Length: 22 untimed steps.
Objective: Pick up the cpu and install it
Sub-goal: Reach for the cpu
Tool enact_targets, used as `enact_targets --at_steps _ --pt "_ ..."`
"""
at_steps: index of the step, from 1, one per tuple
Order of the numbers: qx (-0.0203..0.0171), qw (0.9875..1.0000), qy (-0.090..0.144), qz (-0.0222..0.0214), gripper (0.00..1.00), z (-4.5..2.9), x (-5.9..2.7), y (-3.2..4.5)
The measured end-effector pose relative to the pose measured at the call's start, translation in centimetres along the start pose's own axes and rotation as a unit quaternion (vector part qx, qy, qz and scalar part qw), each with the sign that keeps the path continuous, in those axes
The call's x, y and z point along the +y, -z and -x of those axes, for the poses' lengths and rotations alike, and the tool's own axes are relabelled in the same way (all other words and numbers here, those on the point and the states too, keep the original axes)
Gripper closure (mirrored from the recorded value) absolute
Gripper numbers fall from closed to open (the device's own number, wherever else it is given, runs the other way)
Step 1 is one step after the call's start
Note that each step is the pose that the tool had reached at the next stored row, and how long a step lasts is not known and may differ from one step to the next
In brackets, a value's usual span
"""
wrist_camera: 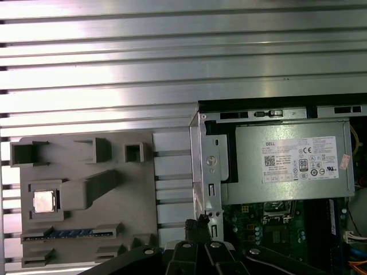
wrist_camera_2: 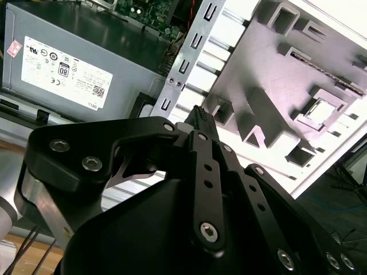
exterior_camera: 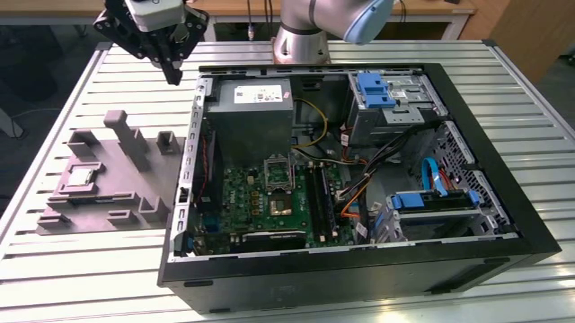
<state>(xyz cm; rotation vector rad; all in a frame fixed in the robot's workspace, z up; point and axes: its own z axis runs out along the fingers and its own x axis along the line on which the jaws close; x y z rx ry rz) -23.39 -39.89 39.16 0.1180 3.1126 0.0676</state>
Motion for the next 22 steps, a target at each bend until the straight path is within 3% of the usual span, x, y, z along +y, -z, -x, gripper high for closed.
enact_targets --at_steps 22 --pt "0.0000 1.0000 0.000 0.0000 0.89 -0.65 -0.05 0.00"
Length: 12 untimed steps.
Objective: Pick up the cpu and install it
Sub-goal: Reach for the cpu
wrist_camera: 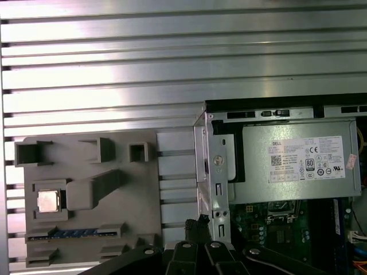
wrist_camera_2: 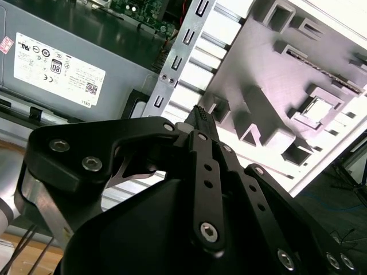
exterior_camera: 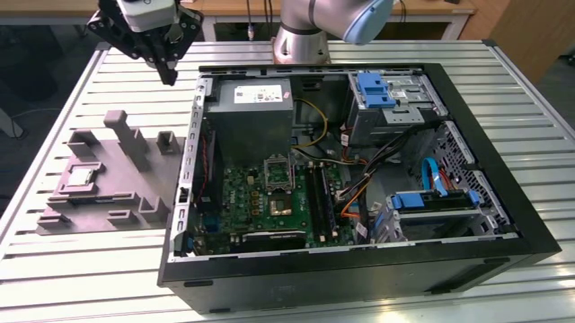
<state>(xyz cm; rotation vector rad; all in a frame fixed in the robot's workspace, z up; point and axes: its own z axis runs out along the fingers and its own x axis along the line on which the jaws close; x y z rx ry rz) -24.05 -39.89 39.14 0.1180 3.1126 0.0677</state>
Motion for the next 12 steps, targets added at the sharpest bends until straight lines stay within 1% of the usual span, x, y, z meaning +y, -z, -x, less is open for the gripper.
enact_targets --at_steps 12 --pt "0.0000 1.0000 0.000 0.0000 0.89 -0.25 -0.02 0.00"
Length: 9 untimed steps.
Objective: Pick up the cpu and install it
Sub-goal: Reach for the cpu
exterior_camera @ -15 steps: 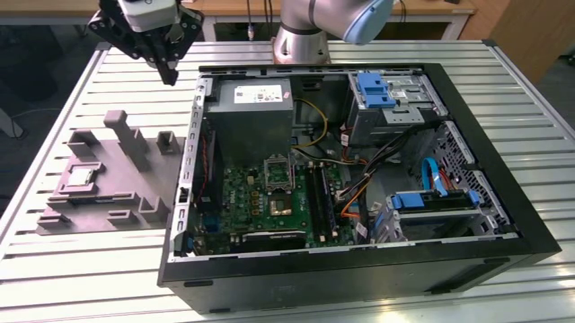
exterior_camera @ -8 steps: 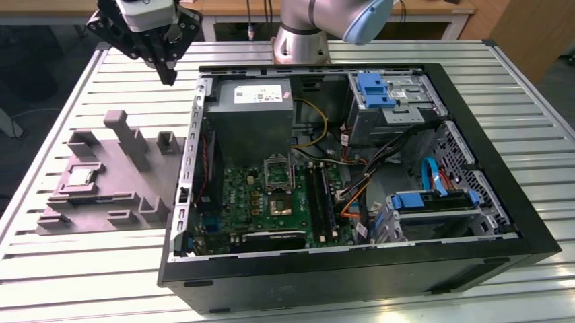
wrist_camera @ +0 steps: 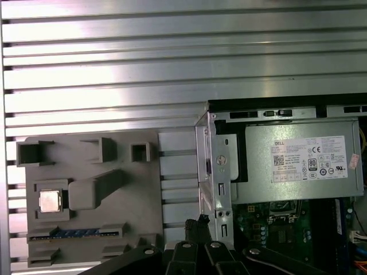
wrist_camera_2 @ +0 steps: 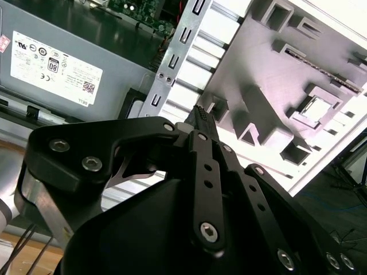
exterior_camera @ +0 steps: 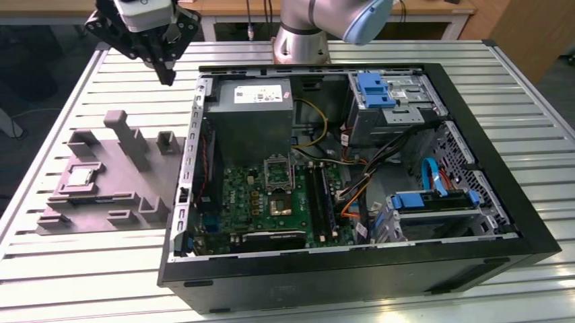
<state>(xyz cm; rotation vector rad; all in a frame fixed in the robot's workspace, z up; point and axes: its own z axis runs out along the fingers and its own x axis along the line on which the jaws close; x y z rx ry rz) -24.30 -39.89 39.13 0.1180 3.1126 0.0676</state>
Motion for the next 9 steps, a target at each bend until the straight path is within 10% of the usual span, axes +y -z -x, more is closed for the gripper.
enact_targets --at_steps 9 --pt "0.0000 1.0000 0.000 0.0000 0.89 -0.28 -0.02 0.00"
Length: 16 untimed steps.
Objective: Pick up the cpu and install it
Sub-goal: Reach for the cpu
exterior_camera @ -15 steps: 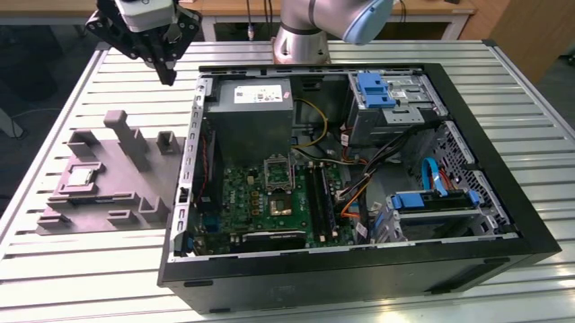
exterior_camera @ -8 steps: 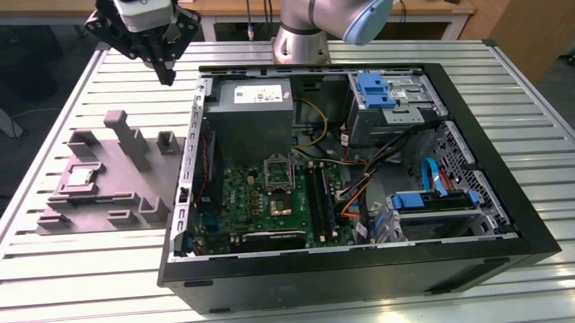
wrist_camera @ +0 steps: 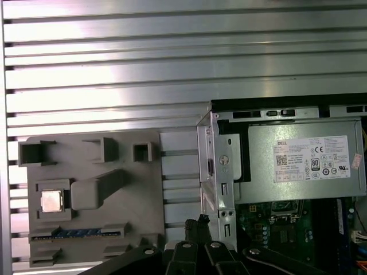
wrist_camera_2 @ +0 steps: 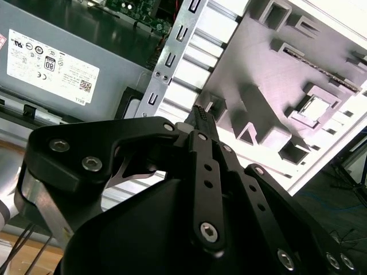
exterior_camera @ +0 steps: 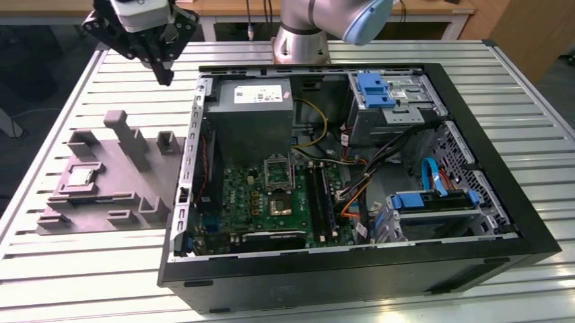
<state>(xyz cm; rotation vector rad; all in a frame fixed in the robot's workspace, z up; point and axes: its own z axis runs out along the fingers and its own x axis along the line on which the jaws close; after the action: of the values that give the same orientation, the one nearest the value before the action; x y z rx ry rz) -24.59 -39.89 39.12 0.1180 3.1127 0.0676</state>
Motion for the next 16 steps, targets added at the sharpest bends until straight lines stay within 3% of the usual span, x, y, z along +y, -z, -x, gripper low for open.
enact_targets --at_steps 16 --pt "0.0000 1.0000 0.000 0.0000 0.89 -0.47 -0.04 -0.01"
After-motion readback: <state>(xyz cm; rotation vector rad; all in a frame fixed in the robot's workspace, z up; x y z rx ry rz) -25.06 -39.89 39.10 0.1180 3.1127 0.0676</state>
